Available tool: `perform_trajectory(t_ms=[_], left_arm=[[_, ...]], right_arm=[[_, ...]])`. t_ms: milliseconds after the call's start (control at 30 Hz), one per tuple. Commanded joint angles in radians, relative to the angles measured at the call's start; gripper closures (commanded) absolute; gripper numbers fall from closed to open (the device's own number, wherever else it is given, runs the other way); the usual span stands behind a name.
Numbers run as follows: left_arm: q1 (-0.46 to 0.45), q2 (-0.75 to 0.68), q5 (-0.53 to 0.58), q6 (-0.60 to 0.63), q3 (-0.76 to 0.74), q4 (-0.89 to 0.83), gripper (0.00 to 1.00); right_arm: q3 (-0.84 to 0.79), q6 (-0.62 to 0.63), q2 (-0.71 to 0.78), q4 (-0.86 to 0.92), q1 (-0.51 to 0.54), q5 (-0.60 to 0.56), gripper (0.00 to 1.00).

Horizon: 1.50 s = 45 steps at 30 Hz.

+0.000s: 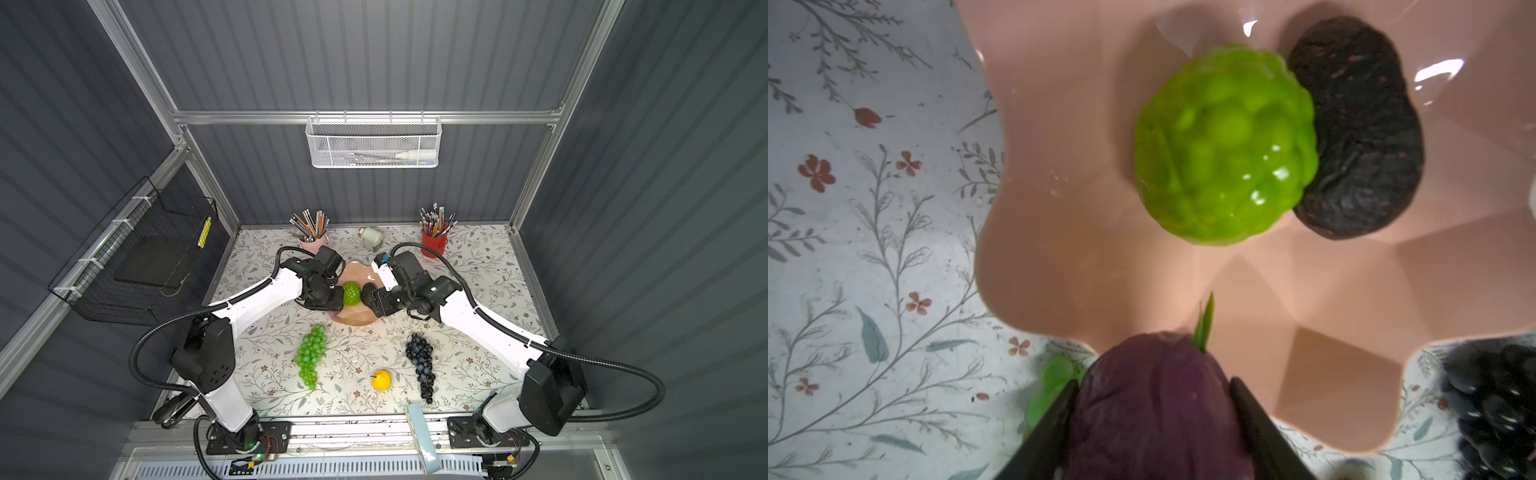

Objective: Place and organize the fake fruits in the fruit bowl
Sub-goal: 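Place purple fruit in bowl with left gripper while right reaches yellow pear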

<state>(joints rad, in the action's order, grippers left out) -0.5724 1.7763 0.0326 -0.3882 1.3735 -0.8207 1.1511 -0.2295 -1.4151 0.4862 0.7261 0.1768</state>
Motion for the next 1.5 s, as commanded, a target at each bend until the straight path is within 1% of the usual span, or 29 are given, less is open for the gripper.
perform_trajectory(t_ms=[0,33,133,267,433,533,700,767,967,1167,1333,1367,1400,1433,1467], left_arm=[[-0.004,0.039,-0.043,0.046,0.032,0.036,0.53],[-0.004,0.054,-0.045,0.047,0.068,0.041,0.52],[-0.003,0.084,-0.042,0.046,0.08,0.057,0.51],[-0.001,0.103,-0.039,0.043,0.076,0.081,0.49],[-0.001,0.135,-0.058,0.041,0.08,0.101,0.43],[-0.001,0.147,-0.063,0.039,0.075,0.115,0.41],[-0.001,0.162,-0.057,0.041,0.072,0.127,0.35],[-0.001,0.165,-0.058,0.041,0.07,0.13,0.3],[-0.001,0.164,-0.065,0.036,0.065,0.131,0.23],[0.0,0.128,-0.059,0.029,0.086,0.097,0.15],[-0.001,0.088,-0.05,0.026,0.106,0.048,0.11],[-0.001,0.077,-0.05,0.025,0.108,0.041,0.09],[-0.001,0.065,-0.049,0.024,0.109,0.034,0.05],[-0.001,0.055,-0.048,0.025,0.11,0.025,0.03],[-0.001,0.044,-0.045,0.025,0.11,0.015,0.03]], right_arm=[[-0.059,-0.031,0.03,0.069,0.063,-0.02,0.3],[-0.071,-0.038,0.037,0.082,0.093,-0.033,0.29],[-0.115,-0.077,0.056,0.1,0.163,-0.05,0.29],[-0.178,-0.118,0.074,0.091,0.228,-0.077,0.27],[-0.192,-0.096,0.038,0.113,0.274,-0.109,0.24],[-0.19,-0.072,0.01,0.119,0.282,-0.119,0.23],[-0.191,-0.073,-0.017,0.107,0.3,-0.091,0.23],[-0.197,-0.08,-0.026,0.101,0.313,-0.086,0.23],[-0.221,-0.088,-0.058,0.091,0.347,-0.092,0.24],[-0.243,-0.08,-0.102,0.086,0.35,-0.091,0.31],[-0.251,-0.085,-0.115,0.08,0.361,-0.091,0.32],[-0.251,-0.088,-0.119,0.081,0.365,-0.095,0.32],[-0.252,-0.089,-0.122,0.084,0.369,-0.098,0.32],[-0.255,-0.091,-0.126,0.085,0.376,-0.101,0.32],[-0.258,-0.091,-0.131,0.086,0.383,-0.109,0.33]])
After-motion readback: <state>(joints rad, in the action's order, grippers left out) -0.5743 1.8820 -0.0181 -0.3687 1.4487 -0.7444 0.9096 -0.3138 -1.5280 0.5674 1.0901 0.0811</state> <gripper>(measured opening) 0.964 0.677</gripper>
